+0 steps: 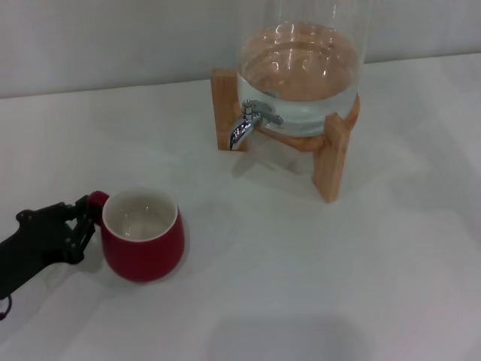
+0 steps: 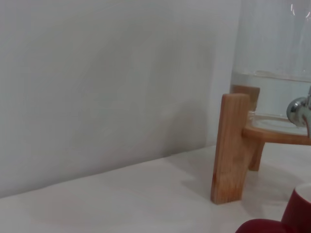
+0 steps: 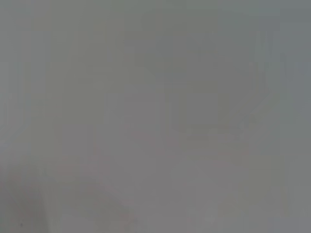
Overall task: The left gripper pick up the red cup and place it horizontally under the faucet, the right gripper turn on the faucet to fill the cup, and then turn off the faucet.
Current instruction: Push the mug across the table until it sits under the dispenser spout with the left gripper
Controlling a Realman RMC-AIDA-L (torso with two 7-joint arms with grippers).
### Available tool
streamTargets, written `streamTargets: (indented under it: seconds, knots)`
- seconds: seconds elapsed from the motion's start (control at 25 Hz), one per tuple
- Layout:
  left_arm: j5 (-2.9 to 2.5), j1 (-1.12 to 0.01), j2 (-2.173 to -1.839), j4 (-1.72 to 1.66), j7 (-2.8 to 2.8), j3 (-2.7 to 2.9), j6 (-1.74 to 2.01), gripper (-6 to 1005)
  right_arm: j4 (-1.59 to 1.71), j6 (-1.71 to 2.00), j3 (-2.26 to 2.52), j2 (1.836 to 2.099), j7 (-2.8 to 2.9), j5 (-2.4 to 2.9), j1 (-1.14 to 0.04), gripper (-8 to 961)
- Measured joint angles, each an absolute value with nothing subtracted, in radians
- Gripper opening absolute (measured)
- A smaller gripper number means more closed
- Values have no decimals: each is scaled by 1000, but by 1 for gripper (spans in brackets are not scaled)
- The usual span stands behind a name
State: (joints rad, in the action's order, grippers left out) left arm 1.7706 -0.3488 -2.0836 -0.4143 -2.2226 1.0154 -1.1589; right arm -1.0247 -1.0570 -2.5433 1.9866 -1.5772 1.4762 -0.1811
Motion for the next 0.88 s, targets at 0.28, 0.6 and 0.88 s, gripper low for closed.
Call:
streamTargets:
  seconds: [0.28, 0.6, 0.88]
  knots:
    - [1772, -397, -2086, -395, -2223, 1019, -1106, 128, -1025, -1057, -2543, 1988, -1578, 1476, -182, 720]
    - [1772, -478, -2086, -344, -2230, 1020, -1048, 128, -1025, -1057, -2541, 1990, -1578, 1476, -184, 720]
    - [1777, -508, -2088, -340, -2231, 1020, -1045, 128, -1022, -1057, -2539, 1990, -1579, 1476, -184, 721]
